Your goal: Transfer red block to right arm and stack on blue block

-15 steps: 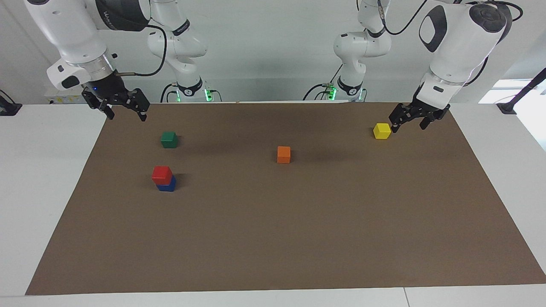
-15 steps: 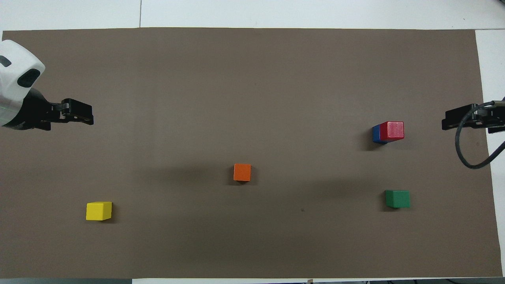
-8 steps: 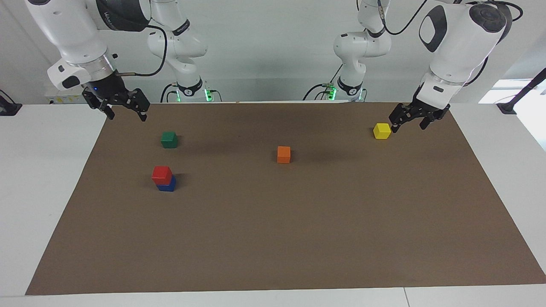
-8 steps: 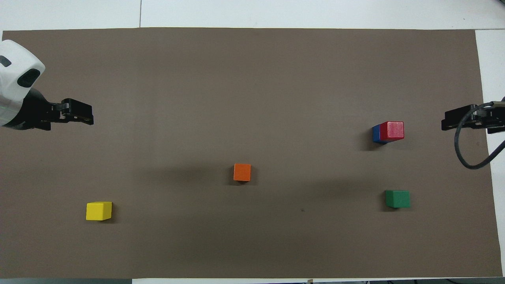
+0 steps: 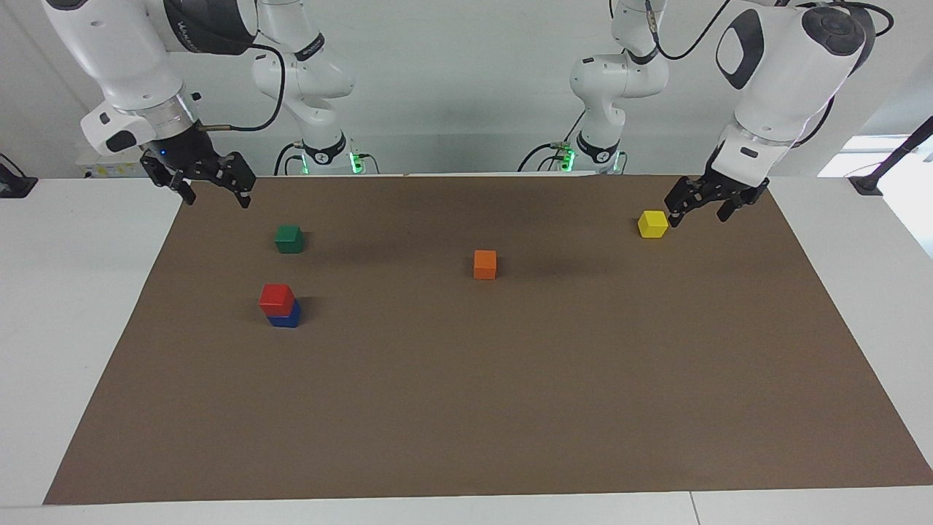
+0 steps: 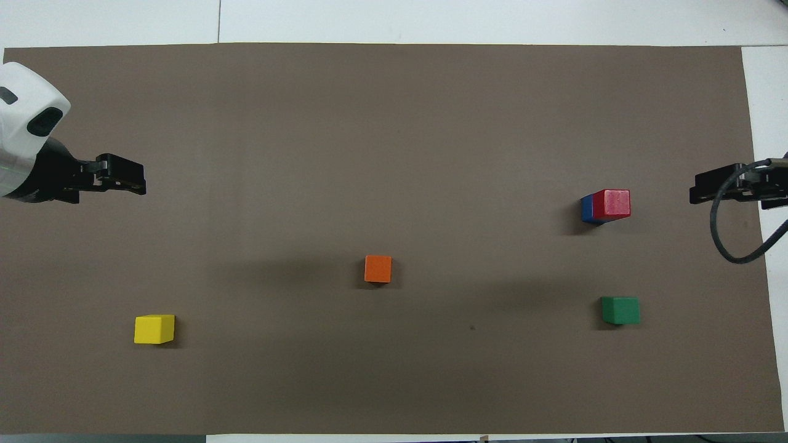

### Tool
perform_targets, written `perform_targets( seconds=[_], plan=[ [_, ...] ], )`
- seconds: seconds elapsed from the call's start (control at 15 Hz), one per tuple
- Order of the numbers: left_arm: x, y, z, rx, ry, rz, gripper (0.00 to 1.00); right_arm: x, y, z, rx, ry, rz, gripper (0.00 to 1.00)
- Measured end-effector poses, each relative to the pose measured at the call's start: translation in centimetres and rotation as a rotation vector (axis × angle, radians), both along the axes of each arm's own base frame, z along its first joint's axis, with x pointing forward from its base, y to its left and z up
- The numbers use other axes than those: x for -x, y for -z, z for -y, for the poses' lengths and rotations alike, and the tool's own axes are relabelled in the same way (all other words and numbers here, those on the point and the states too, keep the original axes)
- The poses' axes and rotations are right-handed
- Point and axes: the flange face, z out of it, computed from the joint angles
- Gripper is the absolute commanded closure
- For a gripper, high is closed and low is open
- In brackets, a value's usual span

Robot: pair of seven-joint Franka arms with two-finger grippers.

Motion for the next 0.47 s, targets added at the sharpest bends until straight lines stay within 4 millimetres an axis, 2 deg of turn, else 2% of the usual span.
perform_targets(
  seconds=[0.47],
  plan=[
    [0.00,0.00,0.03,0.000,0.001,0.000,0.00,0.06,-0.01,0.17,-0.001,-0.077,-0.002,0.00]
  ],
)
